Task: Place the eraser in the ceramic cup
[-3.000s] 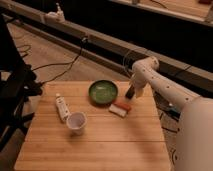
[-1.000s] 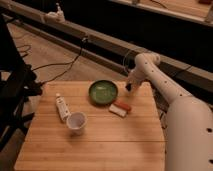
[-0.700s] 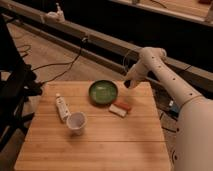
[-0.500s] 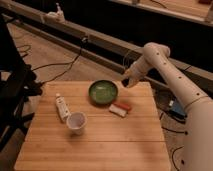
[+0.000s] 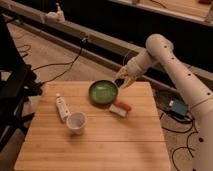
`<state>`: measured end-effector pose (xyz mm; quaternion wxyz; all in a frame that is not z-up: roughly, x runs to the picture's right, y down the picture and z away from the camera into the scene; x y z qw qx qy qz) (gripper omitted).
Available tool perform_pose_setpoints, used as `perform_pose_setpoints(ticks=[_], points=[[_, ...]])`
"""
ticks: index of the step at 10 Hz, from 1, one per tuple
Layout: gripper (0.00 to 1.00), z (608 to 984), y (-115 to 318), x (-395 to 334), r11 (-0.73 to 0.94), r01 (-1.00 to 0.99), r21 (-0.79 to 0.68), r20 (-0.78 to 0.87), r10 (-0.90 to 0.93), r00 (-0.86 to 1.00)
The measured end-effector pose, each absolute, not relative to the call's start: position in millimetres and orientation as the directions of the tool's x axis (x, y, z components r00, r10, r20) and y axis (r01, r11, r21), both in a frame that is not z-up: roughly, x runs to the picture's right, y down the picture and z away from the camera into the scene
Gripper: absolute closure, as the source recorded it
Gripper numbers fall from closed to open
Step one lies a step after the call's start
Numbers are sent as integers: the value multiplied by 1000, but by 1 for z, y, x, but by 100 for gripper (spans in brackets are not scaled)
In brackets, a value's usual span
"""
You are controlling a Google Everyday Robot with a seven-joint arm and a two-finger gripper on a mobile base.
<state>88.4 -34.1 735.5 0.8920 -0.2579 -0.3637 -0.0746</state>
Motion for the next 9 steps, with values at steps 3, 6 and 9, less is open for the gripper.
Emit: perform_pose_setpoints(ticks=[3, 6, 9], points=[[100, 694, -29, 65, 845, 392, -365, 760, 27, 650], [100, 694, -30, 64, 845, 392, -364, 760, 26, 649], [100, 694, -30, 64, 845, 391, -364, 760, 27, 649]])
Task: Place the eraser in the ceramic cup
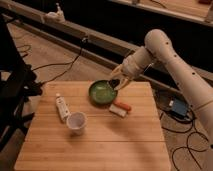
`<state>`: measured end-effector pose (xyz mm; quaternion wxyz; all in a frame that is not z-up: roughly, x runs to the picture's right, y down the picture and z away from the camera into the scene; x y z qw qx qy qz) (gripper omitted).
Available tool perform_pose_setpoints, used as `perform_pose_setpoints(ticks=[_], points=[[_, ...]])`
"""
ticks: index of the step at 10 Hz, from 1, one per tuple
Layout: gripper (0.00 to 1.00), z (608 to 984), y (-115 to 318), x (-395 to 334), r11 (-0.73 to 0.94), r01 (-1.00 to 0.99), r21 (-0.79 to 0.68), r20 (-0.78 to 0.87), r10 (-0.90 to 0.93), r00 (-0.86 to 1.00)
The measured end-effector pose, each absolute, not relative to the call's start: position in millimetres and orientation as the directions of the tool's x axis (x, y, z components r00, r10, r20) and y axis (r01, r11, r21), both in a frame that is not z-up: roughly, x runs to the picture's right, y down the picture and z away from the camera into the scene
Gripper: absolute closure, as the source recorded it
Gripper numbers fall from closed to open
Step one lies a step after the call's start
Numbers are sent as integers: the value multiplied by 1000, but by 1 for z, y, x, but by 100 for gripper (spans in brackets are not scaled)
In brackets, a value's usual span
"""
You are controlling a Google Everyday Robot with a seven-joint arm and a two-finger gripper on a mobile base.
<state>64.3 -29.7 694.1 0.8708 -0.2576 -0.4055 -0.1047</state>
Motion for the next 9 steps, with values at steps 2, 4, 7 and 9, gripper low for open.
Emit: perform_pose_setpoints(ticks=[2, 4, 7, 9], points=[[100, 692, -29, 61, 846, 393, -361, 767, 30, 641], [100, 673, -25, 29, 850, 395, -349, 822, 75, 565], [100, 630, -5, -27, 847, 410, -339, 906, 175, 386], [100, 619, 19, -50, 820, 451, -353, 921, 218, 324]])
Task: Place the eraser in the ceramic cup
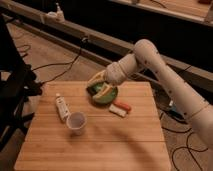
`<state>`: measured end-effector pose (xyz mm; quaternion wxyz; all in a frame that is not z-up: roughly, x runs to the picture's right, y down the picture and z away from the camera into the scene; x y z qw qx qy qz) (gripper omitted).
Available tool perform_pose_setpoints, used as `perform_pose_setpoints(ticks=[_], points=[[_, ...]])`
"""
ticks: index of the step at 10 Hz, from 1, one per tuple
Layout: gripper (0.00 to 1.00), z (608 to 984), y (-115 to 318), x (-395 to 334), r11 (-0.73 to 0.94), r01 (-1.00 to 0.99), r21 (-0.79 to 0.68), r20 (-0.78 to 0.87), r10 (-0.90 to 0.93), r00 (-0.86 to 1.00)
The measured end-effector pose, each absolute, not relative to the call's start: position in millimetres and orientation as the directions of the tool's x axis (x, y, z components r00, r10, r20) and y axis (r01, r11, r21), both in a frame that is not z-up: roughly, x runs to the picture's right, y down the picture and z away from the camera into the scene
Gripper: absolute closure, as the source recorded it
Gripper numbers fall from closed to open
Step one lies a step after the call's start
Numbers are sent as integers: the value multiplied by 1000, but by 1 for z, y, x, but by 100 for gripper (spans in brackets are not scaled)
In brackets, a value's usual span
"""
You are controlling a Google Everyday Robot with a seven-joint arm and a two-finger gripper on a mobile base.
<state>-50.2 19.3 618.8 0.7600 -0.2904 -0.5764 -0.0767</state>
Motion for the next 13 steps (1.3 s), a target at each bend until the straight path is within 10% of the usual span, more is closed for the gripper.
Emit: perform_pose_setpoints(ticks=[10, 13], points=[[100, 645, 105, -120, 686, 547, -480, 874, 424, 235], [79, 657, 106, -124, 680, 535, -502, 861, 455, 228]])
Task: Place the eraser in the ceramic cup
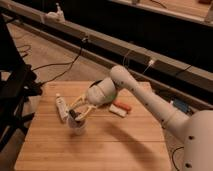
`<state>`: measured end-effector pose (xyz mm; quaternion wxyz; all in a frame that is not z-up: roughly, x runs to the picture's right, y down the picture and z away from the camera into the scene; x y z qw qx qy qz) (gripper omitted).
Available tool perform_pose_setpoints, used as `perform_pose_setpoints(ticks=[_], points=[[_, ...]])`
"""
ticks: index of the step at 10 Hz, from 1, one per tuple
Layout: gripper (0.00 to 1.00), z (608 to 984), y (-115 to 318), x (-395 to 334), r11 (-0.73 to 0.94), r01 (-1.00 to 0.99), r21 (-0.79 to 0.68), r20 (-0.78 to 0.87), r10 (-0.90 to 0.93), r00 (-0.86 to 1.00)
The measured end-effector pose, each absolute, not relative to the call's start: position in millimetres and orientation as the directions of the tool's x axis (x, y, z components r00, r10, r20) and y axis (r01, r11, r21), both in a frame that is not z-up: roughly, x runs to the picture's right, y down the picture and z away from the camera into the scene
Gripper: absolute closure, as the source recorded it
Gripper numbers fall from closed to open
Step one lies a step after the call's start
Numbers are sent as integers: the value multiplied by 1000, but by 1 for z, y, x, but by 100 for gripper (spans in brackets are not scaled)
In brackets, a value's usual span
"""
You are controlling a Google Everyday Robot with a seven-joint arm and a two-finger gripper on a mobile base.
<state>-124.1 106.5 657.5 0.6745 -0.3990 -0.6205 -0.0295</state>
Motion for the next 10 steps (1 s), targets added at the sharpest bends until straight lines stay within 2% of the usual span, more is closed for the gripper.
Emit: perform_pose_setpoints(ticks=[2, 3, 4, 10], points=[[57, 667, 109, -125, 674, 527, -517, 851, 473, 230], [49, 668, 109, -125, 675, 525, -519, 850, 474, 230], [46, 668, 109, -125, 675, 524, -519, 850, 474, 231], [46, 668, 109, -125, 675, 524, -519, 850, 474, 230]])
